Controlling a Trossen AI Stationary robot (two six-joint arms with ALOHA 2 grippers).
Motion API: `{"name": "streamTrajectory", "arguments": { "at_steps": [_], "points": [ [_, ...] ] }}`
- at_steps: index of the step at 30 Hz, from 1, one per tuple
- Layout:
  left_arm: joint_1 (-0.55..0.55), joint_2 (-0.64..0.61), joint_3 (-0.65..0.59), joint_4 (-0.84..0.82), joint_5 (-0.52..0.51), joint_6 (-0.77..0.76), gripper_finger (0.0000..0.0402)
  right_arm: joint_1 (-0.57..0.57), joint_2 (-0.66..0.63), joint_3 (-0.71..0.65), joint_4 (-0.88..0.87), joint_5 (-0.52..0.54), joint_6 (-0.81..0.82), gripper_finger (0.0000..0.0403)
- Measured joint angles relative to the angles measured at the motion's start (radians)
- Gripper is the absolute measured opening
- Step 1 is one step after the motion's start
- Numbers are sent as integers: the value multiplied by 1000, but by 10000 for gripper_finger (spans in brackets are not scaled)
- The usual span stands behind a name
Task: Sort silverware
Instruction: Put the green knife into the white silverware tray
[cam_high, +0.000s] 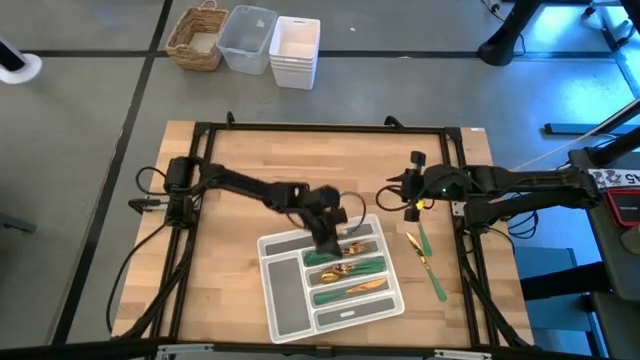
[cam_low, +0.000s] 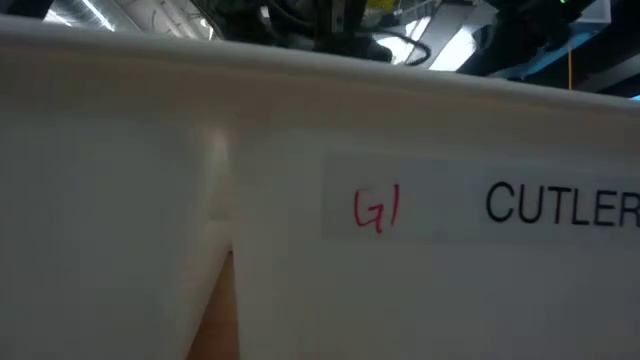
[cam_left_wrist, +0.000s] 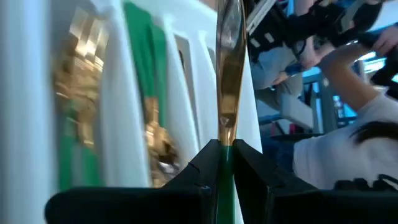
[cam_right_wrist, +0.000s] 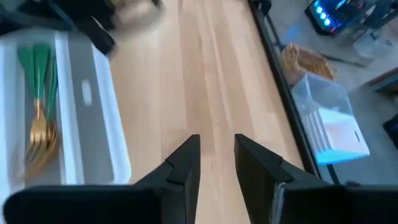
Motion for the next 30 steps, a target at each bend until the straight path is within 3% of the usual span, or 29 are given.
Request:
{"name": "streamTrajectory", "arguments": {
  "at_steps": [4, 14, 18, 24, 30],
  "points": [
    [-91, 0, 0, 8, -111, -57, 29, 0, -1, 0, -32, 0, 0, 99],
    [-260, 19, 0, 0, -536, -160, 29, 0, 2, -1, -68, -27, 132, 99],
    [-290, 47, 0, 23, -593, -193, 29, 0, 2, -1, -137, -28, 260, 99],
    [-311, 97, 0, 156, -599, -218, 29, 0, 2, -1, -250, -27, 451, 99],
    [-324, 124, 0, 188, -603, -221, 29, 0, 2, -1, -351, -27, 652, 99]
  ]
}}
